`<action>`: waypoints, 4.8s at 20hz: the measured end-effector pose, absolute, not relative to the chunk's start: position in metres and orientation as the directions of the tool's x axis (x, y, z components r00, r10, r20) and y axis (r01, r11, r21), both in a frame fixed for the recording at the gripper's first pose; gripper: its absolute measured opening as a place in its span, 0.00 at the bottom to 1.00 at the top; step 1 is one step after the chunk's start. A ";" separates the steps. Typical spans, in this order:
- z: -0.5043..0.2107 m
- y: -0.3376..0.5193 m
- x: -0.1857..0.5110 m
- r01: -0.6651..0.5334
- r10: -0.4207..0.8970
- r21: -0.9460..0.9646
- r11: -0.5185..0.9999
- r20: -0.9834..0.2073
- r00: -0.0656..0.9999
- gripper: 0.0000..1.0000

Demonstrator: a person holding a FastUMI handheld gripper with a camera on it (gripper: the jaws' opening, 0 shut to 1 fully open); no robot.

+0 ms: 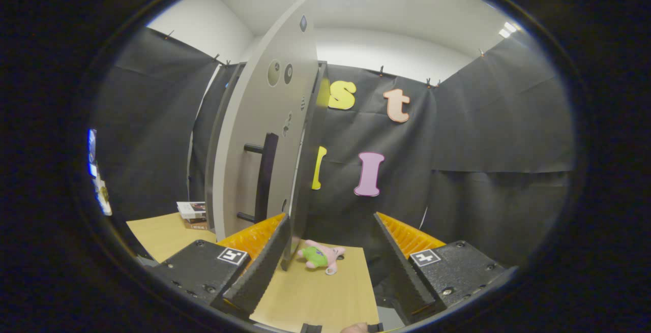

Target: Open the shoe cabinet door, grab the shoes and put them into the shoe cabinet, then close the shoe cabinet door.

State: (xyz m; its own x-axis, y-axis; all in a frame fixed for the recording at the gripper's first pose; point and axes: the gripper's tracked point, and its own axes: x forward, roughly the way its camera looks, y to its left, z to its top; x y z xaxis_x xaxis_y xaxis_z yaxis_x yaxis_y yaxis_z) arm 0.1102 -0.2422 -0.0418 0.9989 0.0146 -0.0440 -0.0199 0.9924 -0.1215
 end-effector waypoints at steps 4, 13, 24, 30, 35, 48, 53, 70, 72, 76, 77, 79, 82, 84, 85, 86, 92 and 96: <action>-0.048 -0.215 0.120 -0.041 0.037 -0.064 0.997 -0.068 0.997 1.00; -0.052 -0.189 0.119 -0.026 0.022 -0.057 0.998 -0.070 0.997 0.95; -0.052 -0.143 0.120 -0.094 0.094 0.007 0.996 -0.071 0.993 0.94; -0.054 -0.107 0.123 -0.115 0.118 0.056 0.992 -0.062 0.991 0.94; -0.055 -0.075 0.133 -0.167 0.181 0.169 0.971 -0.073 0.981 0.95; -0.049 0.075 0.140 -0.340 0.345 0.112 0.934 -0.031 0.938 0.98; -0.044 0.098 0.091 -0.353 0.352 0.024 0.935 0.009 0.936 0.98; -0.096 0.029 -0.010 -0.126 0.134 0.067 0.990 -0.113 0.985 0.98; -0.098 0.011 -0.017 -0.107 0.117 0.096 0.990 -0.107 0.987 0.99; -0.091 -0.028 -0.028 -0.055 0.064 0.124 0.991 -0.066 0.996 0.99; -0.090 -0.040 -0.031 -0.034 0.042 0.121 0.992 -0.064 0.997 0.99; -0.088 -0.055 -0.035 -0.004 0.010 0.120 0.993 -0.051 0.999 0.98; -0.083 -0.062 -0.041 -0.001 0.005 0.119 0.993 -0.032 0.999 0.98; -0.082 -0.066 -0.044 0.001 0.002 0.106 0.994 -0.027 1.000 0.98; -0.081 -0.067 -0.045 0.001 0.002 0.103 0.995 -0.022 1.000 0.98; -0.080 -0.065 -0.046 -0.003 0.005 0.101 0.995 -0.018 1.000 0.99; -0.084 -0.044 -0.048 -0.063 0.064 0.050 0.997 -0.017 0.998 0.99; -0.082 -0.036 -0.049 -0.069 0.069 0.008 0.998 -0.013 0.998 0.99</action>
State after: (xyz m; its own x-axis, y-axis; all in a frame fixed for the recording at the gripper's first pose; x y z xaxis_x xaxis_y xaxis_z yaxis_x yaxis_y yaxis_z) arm -0.0489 -0.0363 -0.0823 0.9975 0.0689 -0.0127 -0.0688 0.9976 0.0080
